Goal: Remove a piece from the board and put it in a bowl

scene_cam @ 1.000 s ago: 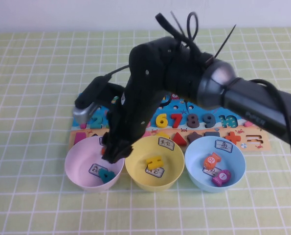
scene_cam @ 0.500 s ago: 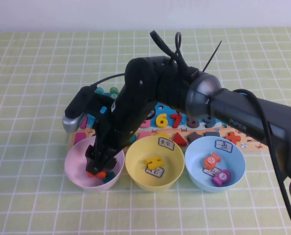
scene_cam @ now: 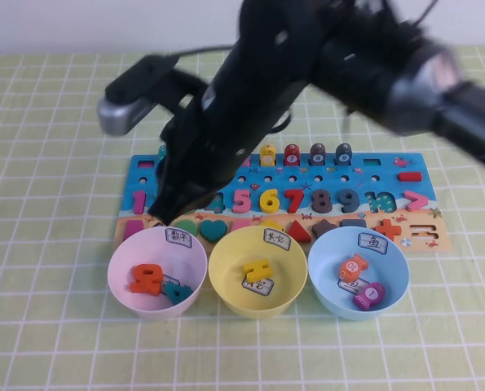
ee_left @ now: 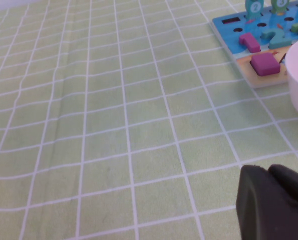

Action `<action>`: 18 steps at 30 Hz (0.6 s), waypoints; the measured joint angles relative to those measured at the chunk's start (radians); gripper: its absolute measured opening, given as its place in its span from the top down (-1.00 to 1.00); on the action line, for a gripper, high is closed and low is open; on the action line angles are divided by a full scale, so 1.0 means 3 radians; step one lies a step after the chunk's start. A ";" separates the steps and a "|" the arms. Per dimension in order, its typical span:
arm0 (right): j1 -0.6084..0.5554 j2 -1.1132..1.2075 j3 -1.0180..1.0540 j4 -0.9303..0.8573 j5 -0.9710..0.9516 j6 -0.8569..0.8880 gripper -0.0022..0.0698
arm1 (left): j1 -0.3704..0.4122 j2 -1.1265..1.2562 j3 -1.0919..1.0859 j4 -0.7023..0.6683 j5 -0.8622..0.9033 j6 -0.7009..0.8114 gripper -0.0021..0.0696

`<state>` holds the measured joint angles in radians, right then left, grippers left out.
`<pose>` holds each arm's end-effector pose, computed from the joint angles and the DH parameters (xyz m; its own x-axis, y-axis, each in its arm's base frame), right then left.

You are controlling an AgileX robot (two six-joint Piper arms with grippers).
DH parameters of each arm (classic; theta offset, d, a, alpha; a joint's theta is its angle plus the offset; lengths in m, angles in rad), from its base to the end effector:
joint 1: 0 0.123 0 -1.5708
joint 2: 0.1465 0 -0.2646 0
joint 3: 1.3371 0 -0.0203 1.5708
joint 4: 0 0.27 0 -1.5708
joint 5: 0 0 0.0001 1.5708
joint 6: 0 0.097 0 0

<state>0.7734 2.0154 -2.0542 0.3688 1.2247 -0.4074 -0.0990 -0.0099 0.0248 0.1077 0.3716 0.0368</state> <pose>0.3033 0.3421 0.3164 -0.3944 -0.7446 -0.5385 -0.9152 0.3711 0.1571 0.0982 -0.0059 0.1703 -0.2804 0.1652 -0.9456 0.1009 0.9847 0.1421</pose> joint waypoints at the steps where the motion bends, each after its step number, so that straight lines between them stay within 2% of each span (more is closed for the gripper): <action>1: -0.0014 -0.0137 0.0100 0.0000 0.0000 0.0009 0.95 | 0.0000 0.0000 0.0000 0.0000 0.0000 0.0000 0.95; 4: -0.0021 -0.0575 0.0516 0.0006 -0.0175 0.0037 0.97 | 0.0000 0.0000 0.0000 0.0000 0.0000 0.0000 0.95; 13: -0.0021 -0.2264 0.2588 -0.0057 -0.1563 0.0422 0.98 | 0.0000 0.0000 0.0000 0.0000 0.0000 0.0000 0.95; 18: -0.0021 -0.3167 0.3438 -0.0057 -0.2155 0.0460 0.98 | 0.0000 0.0000 0.0000 0.0000 0.0000 0.0000 0.96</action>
<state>0.7672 1.0652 -1.0226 0.3516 0.5781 -0.2694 -0.0990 -0.0099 0.0248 0.1077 0.3716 0.0368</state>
